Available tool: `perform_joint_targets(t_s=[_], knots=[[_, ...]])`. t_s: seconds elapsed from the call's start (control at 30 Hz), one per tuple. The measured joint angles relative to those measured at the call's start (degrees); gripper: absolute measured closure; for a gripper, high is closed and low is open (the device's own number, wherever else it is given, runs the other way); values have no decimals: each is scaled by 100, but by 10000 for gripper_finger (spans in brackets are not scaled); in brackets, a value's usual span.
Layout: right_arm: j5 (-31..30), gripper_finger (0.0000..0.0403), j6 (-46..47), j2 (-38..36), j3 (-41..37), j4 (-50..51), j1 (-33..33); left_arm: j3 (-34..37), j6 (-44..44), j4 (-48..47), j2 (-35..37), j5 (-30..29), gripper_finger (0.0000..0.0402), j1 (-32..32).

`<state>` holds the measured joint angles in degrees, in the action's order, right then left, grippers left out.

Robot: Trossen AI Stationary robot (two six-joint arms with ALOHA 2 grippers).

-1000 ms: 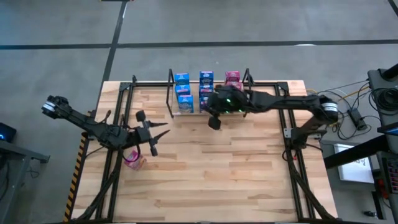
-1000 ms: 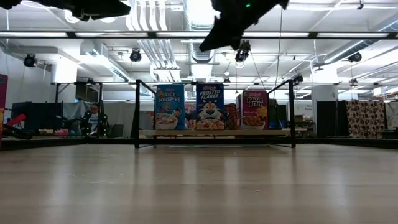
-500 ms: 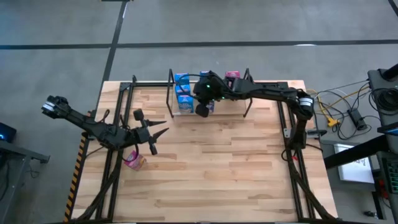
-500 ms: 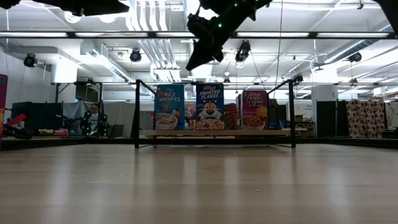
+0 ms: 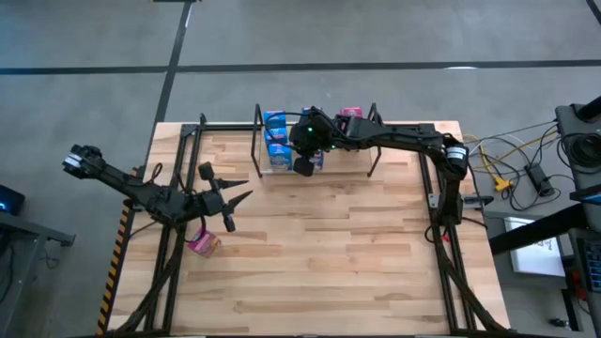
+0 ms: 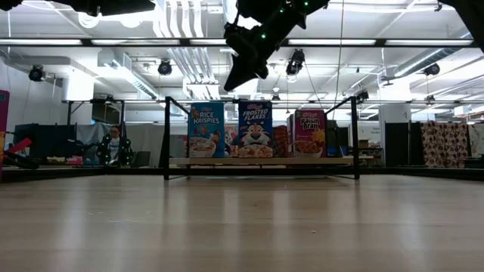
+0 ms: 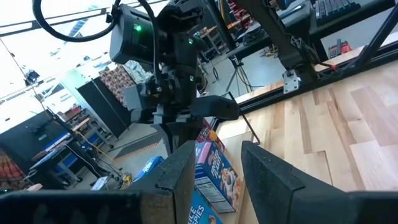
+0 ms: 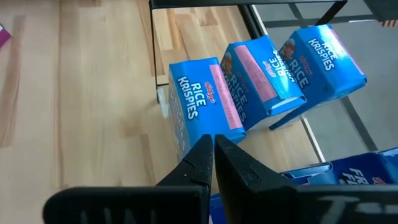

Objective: Stack cereal on shelf
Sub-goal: Put the blue cereal box on the shelf aligned with the other blue cereal box

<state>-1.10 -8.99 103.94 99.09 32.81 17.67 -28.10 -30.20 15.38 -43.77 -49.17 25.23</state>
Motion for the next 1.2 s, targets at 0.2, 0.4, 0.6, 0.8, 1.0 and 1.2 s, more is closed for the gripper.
perform_joint_targets(t_s=[0.2,0.4,0.6,0.8,1.0,1.2], knots=[[0,394,-84,0,-2,21,0,0,0,4,-2,0,288,0],[0,394,-260,0,-4,41,0,0,4,126,-7,2,288,0],[-3,394,-226,0,-5,41,0,0,13,129,-7,2,288,0],[-2,394,301,0,-7,16,0,0,-15,129,-17,2,288,0],[-3,394,603,21,-13,371,0,2,-79,135,-17,2,288,0],[-3,394,669,22,-13,379,0,2,-153,138,-17,4,288,0]])
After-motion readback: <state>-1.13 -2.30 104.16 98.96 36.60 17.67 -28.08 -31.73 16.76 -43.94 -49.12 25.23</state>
